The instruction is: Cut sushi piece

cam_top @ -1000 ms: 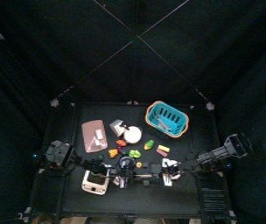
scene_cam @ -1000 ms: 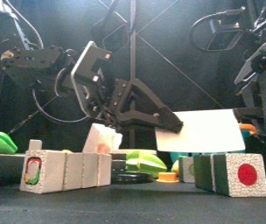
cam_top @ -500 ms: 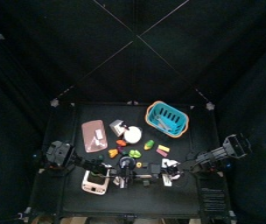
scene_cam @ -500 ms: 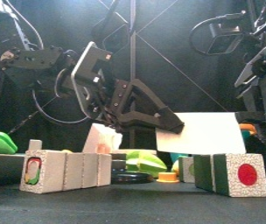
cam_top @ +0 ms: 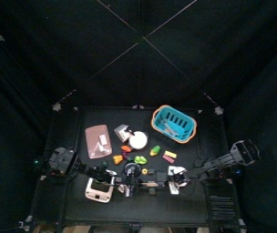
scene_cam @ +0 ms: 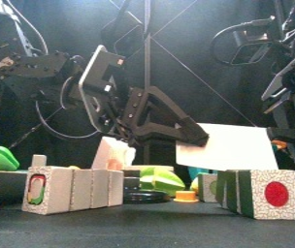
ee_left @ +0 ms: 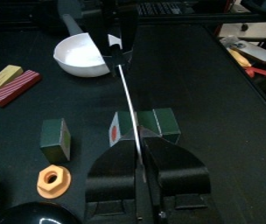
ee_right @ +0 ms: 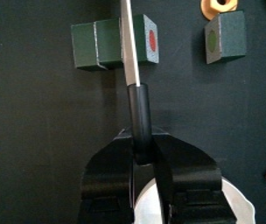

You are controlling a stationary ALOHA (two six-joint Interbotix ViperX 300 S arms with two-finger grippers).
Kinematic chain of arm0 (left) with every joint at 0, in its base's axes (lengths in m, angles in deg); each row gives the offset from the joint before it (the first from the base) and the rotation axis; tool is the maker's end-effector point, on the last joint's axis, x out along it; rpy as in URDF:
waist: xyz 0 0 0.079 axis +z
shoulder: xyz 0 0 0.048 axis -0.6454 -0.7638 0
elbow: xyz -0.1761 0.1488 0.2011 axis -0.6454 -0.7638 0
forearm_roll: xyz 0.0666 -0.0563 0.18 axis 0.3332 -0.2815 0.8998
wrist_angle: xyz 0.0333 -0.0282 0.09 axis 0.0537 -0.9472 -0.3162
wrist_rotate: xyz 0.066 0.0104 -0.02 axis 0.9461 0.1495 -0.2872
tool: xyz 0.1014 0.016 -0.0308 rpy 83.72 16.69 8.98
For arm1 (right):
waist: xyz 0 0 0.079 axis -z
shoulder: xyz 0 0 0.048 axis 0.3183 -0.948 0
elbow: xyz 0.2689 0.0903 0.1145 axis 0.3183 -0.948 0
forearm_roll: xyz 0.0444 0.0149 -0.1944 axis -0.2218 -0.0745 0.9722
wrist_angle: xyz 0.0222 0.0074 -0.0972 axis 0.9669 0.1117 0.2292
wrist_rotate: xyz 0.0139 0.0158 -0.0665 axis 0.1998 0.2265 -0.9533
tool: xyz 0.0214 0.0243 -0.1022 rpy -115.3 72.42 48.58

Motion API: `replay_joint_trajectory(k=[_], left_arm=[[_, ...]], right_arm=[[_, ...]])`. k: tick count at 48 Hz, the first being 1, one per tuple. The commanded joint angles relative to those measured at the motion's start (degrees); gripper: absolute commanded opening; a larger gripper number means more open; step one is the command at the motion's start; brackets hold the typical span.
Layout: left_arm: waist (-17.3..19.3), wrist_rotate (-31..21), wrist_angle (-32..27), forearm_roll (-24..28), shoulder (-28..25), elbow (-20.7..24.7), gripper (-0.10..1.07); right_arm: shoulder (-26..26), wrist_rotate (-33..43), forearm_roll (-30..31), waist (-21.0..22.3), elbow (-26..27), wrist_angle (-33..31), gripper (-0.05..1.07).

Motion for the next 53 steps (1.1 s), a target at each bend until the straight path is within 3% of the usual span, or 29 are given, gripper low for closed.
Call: replay_joint_trajectory(k=[1,36,53], left_arm=[[0.3,0.1,-0.3,-0.2,-0.3,1.6,0.39],[0.9,0.3,-4.5,-4.1,-3.4,1.8,0.39],[2.2,0.6,-4.7,-4.0,-2.2,1.7,0.39]], right_arm=[[-0.4,0.2,0.2,0.4,1.6,1.0,0.43],[-6.1,0.1,0.4,0.8,1.6,2.1,0.43],[-4.5,0.1,2.8,2.2,1.7,1.7,0.43]])
